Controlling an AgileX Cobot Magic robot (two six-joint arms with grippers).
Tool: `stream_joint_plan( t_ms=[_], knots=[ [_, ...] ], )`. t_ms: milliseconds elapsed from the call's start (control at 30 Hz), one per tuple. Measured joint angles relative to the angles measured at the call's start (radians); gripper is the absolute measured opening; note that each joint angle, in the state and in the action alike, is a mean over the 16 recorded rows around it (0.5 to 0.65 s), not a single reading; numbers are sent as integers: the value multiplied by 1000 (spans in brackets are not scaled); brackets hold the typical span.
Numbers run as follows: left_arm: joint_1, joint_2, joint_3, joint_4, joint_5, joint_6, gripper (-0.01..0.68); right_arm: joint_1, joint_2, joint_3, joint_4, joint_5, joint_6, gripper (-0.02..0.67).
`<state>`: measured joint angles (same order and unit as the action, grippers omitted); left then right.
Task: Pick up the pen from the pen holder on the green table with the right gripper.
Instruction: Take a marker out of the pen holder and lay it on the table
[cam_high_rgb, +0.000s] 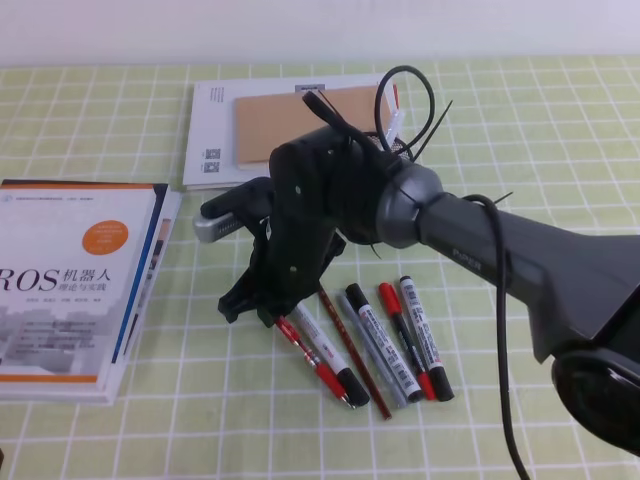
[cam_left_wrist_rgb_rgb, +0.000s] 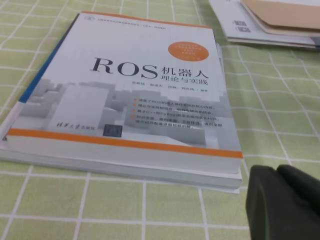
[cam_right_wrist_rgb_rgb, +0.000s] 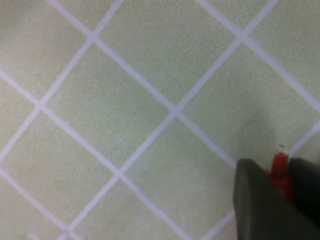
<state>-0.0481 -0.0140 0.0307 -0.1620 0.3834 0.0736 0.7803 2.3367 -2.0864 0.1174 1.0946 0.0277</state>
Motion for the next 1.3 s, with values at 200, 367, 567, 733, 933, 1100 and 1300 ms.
stream_joint_plan(
  t_ms=[200,367,567,733,933,1100,1300],
  knots=[
    [0,0,0,0,0,0,-8,0,9,-1,-6,-8,2,173],
    [0,0,0,0,0,0,-8,1,-8,0,-12,-4,3,234],
    [0,0,0,0,0,0,-8,6,-101,33,-30,24,4,207],
    [0,0,0,0,0,0,-8,13,-261,139,-53,33,8,122],
    [0,0,0,0,0,0,-8,21,-528,362,-111,12,37,22],
    [0,0,0,0,0,0,-8,23,-776,588,-174,-22,77,-7],
    [0,0,0,0,0,0,-8,23,-1053,825,-223,-20,120,-11]
  ],
)
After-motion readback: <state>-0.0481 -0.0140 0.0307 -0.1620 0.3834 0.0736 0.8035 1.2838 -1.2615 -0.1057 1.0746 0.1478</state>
